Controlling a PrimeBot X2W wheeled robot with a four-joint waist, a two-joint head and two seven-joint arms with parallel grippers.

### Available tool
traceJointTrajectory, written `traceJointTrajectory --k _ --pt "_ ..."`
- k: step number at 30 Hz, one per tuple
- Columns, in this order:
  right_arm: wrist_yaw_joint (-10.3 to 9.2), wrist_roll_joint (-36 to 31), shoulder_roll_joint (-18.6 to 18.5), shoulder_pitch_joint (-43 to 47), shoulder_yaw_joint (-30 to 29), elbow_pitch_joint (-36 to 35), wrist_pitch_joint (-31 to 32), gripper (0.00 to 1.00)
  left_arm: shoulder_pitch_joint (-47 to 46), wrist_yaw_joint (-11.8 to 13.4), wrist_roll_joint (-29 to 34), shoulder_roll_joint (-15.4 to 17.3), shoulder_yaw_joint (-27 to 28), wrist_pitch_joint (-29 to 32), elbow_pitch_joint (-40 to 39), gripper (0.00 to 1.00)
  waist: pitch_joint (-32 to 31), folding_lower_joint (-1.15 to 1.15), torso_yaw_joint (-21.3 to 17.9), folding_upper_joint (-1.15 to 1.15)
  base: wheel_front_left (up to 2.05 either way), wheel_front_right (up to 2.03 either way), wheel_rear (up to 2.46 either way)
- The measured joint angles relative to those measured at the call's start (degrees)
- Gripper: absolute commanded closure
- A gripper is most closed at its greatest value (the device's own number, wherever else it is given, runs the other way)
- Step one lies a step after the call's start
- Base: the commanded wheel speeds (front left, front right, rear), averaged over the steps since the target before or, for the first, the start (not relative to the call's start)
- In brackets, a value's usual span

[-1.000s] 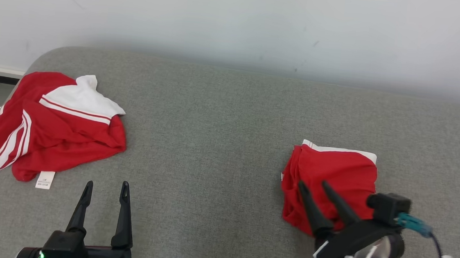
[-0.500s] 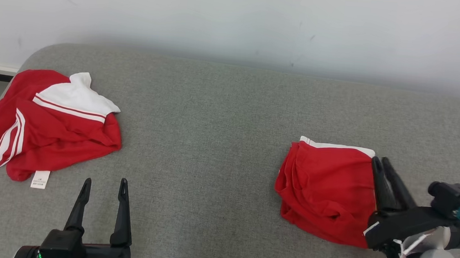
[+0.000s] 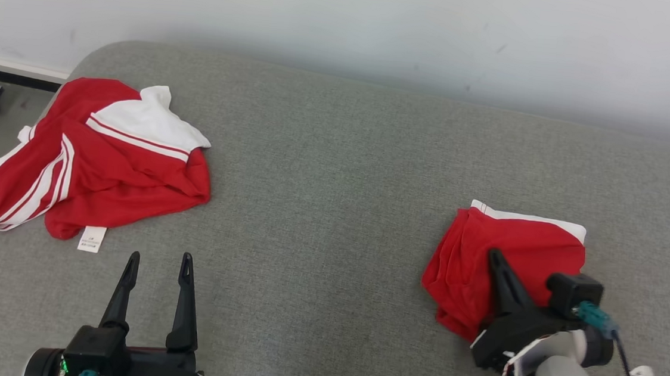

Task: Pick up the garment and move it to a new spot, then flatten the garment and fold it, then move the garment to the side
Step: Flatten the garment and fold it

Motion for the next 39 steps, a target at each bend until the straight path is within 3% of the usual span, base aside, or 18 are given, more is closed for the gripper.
traceJointTrajectory --k 12,19,20,21,22,33,39 --pt "0.0 0.27 3.72 2.63 7.47 -1.32 -0.41 1.0 -0.23 -0.37 0.01 -0.66 -0.02 0.0 0.23 0.0 -0.23 0.0 0.74 0.0 0.0 0.0 0.0" --pt "0.0 3.14 4.05 2.82 7.76 -3.04 -0.41 1.0 0.02 -0.48 0.16 -0.63 0.48 0.0 0.69 0.0 -0.96 0.0 0.12 0.0 0.0 0.0 0.0" --pt "0.0 4.09 4.07 2.8 7.44 -4.08 -0.42 0.97 0.34 -0.48 0.16 -0.54 0.63 0.0 0.74 0.0 -1.18 0.0 -0.08 0.0 0.0 0.0 0.0" --pt "0.0 4.88 4.02 2.79 6.88 -5.26 -0.42 0.62 0.7 -0.48 0.16 -0.47 0.7 0.0 0.81 0.0 -1.42 0.0 -0.31 0.0 0.0 0.0 0.0" --pt "0.0 5.35 3.82 2.8 6.32 -6.32 -0.41 0.0 0.84 -0.46 0.18 -0.43 0.76 0.01 0.88 0.0 -1.65 -0.01 -0.57 0.0 0.0 0.0 0.0" --pt "0.0 1.19 -3.96 7.75 -4.28 -18.89 -0.43 0.0 3.41 0.65 0.4 0.98 1.94 0.0 0.11 0.0 -4.56 0.0 -4.81 0.0 0.0 0.0 0.0" --pt "0.0 -3.75 -4.52 13.95 -9.75 -23.08 -0.43 0.0 5.62 2.07 2.56 3.43 2.02 1.37 -1.02 0.0 -6.16 -0.01 -7.6 0.0 0.0 0.0 0.0"
